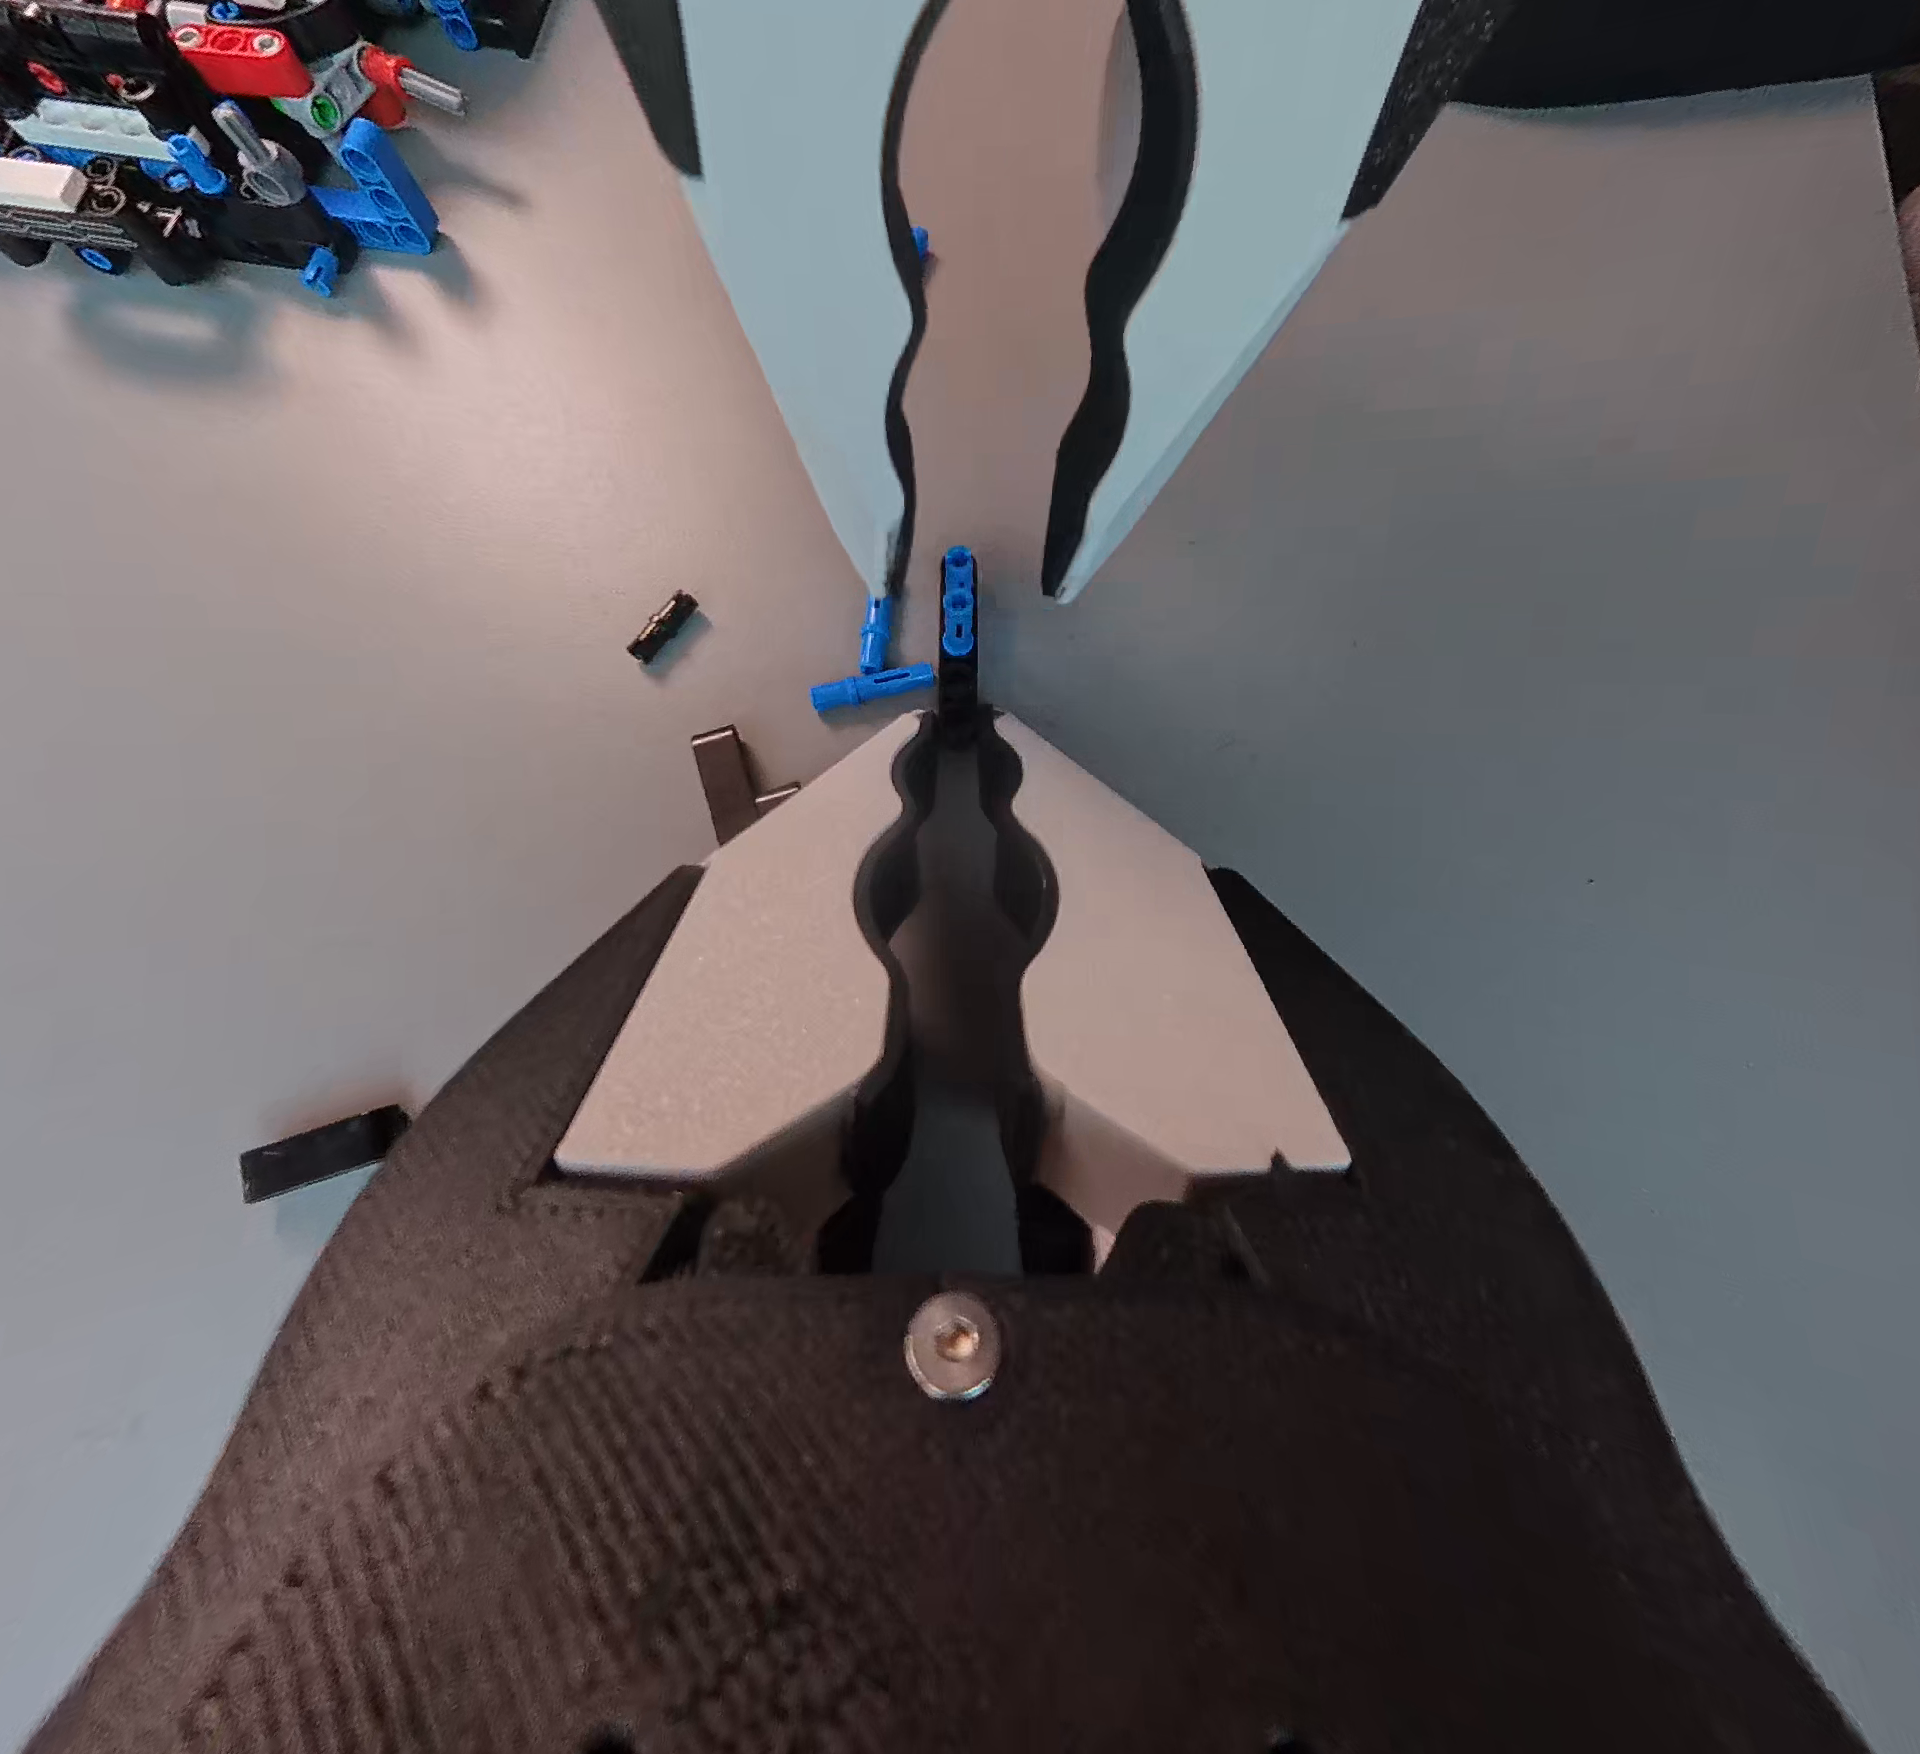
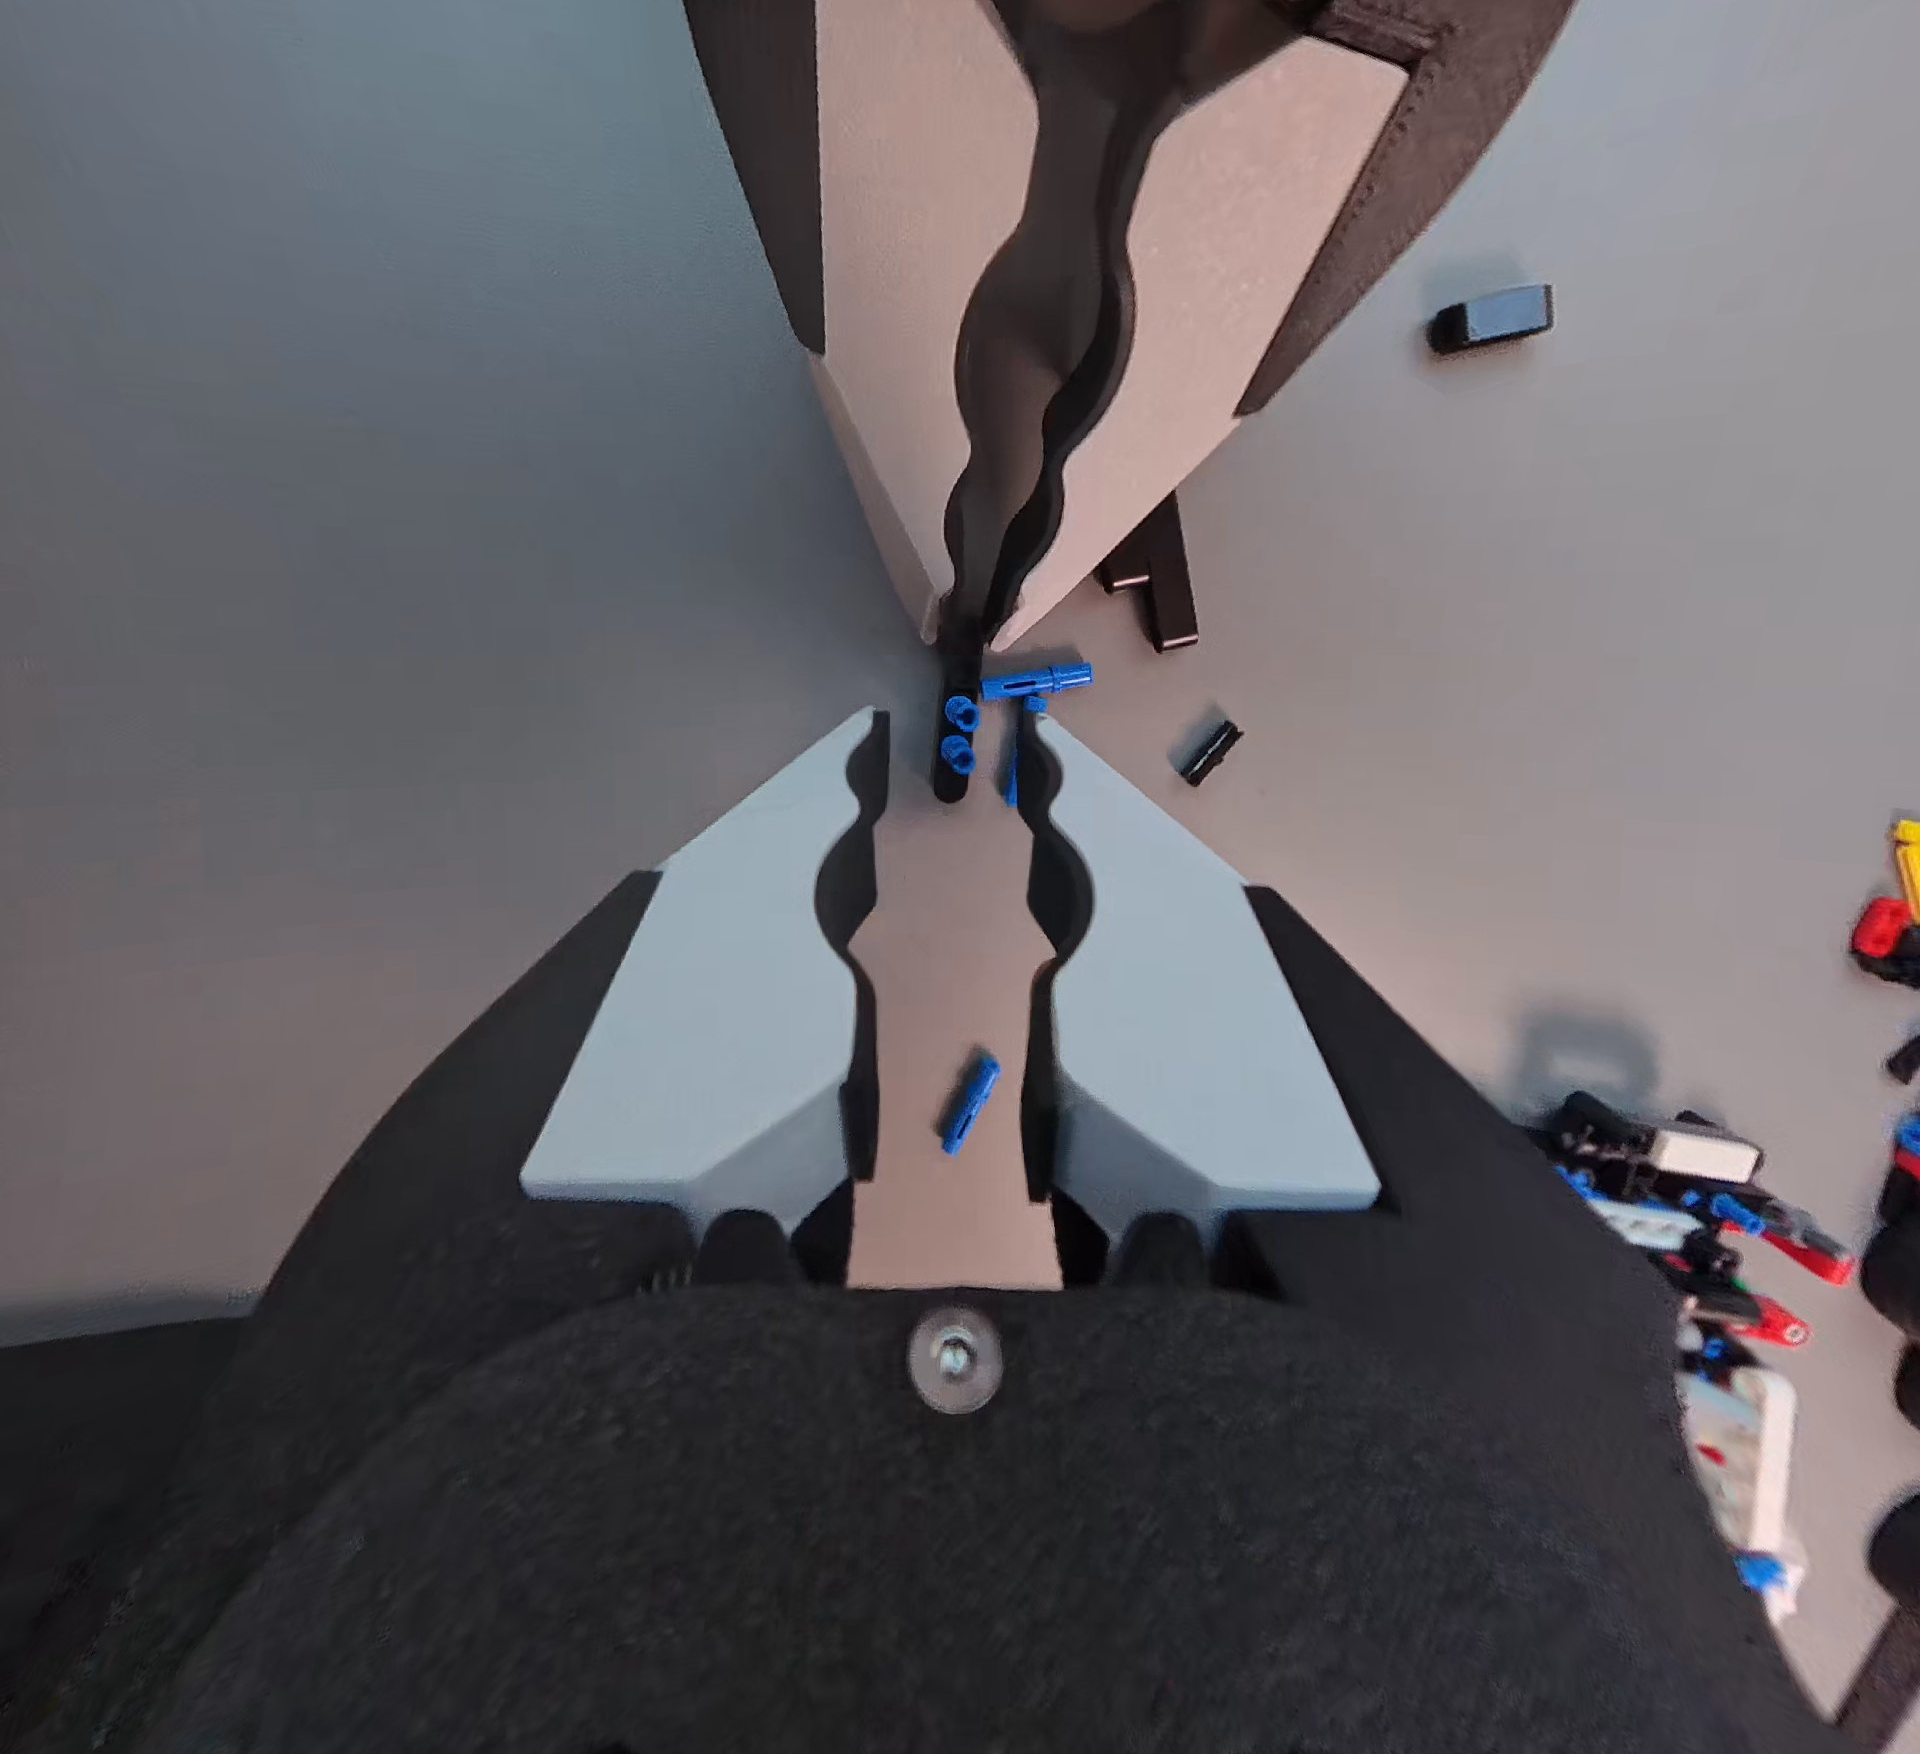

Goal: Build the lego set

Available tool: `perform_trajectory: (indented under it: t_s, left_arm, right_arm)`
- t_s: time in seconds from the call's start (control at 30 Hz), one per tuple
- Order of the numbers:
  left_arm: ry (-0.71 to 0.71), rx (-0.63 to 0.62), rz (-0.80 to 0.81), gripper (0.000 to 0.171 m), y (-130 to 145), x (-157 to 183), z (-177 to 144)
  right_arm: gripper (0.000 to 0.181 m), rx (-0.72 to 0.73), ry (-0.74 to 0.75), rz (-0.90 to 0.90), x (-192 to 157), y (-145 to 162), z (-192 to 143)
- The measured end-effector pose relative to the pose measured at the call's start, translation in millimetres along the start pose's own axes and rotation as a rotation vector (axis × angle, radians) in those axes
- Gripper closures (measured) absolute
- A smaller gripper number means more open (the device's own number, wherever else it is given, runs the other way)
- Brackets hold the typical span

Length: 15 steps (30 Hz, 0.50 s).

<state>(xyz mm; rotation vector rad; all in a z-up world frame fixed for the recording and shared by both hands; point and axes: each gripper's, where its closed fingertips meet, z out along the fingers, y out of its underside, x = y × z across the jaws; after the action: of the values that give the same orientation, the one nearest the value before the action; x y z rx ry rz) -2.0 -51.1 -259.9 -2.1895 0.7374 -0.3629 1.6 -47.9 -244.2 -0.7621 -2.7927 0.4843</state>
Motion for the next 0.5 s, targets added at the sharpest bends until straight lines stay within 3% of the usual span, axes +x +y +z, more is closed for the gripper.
perform_trajectory:
  t_s: [0.17,0.27,0.5]
  left_arm:
    - [-0.012,-0.016,-0.028,0.165,-0.4,5.5,0.6]
    - [0.021,-0.019,-0.025,0.156,-2.7,21.1,3.3]
    - [0.075,-0.011,0.084,0.145,-17.3,55.3,20.5]
  right_arm:
    - [0.165,0.029,0.093,0.097,-1.8,21.3,-9.8]
    - [0.169,0.026,0.127,0.169,-12.9,37.8,-11.7]
    - [0.171,0.013,0.255,0.369,-11.3,96.4,-38.1]
